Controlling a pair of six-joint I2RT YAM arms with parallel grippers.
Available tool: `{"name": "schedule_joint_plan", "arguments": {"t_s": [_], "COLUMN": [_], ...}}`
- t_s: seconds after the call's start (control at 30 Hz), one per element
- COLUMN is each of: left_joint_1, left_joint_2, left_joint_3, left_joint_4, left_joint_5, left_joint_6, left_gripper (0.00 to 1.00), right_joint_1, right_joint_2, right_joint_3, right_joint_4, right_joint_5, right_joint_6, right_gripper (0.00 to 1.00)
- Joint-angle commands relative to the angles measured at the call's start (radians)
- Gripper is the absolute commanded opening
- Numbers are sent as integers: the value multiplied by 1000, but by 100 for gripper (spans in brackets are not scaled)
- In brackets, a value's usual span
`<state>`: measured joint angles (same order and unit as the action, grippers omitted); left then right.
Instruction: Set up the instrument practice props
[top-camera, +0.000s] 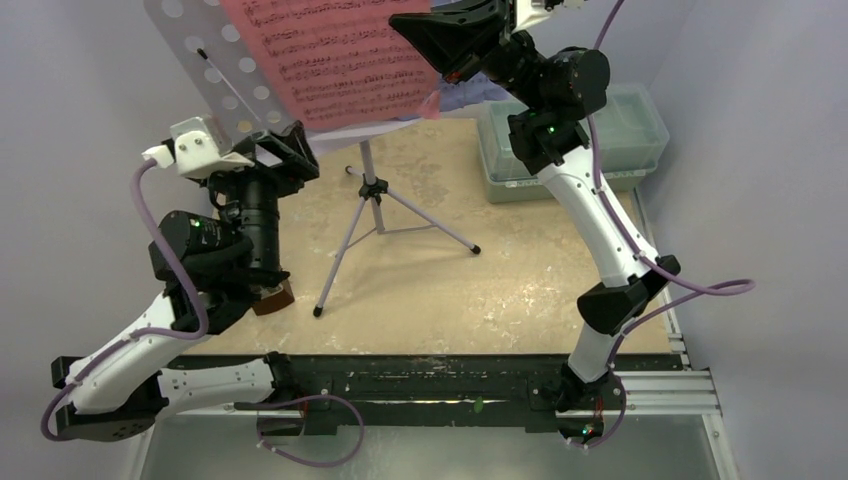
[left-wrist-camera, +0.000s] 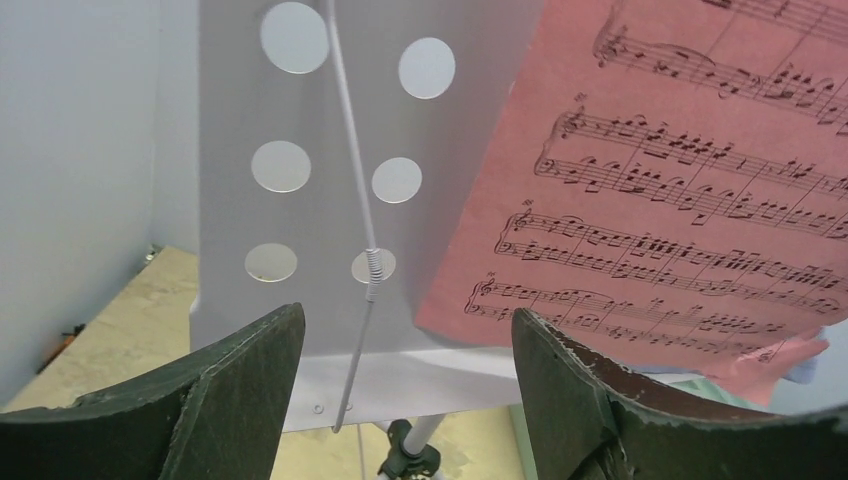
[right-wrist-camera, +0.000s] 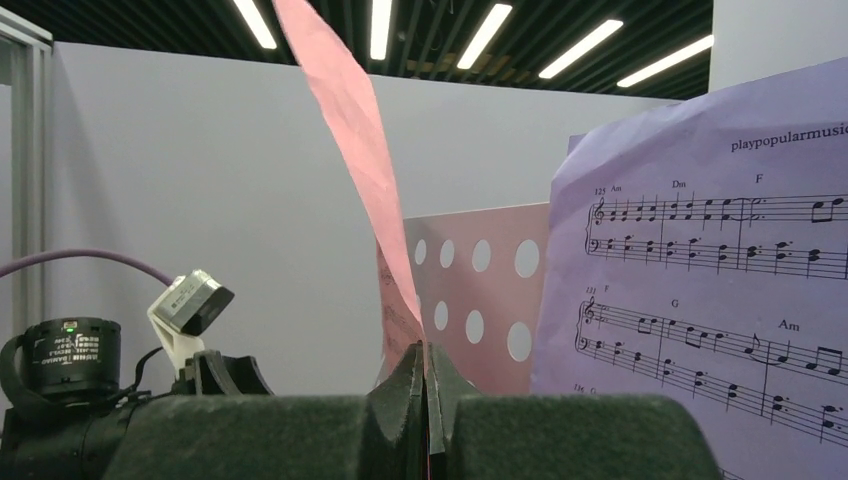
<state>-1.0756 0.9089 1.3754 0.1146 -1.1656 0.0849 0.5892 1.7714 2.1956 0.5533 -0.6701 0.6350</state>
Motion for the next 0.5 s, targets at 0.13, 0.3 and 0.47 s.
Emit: {"name": "schedule_joint_plan", "arguments": {"t_s": [0.13, 0.3, 0.47], "left_joint_1": [2, 11, 63], "left_joint_2": [48, 58, 73], "left_joint_3": [-31, -55, -62], "left_joint_4": [227, 260, 249], "left_joint_5": [-64, -53, -28], "left_joint_6": [252, 268, 246], "left_gripper": [75, 66, 52], "right_joint_1": [9, 9, 16], "right_joint_2": [40, 50, 43], "right_joint_3": [111, 117, 107], "right_joint_4": [0, 27, 34], "right_joint_5": [36, 34, 36], "right_joint_6": [-40, -28, -39], "right_gripper": [0, 0, 0]}}
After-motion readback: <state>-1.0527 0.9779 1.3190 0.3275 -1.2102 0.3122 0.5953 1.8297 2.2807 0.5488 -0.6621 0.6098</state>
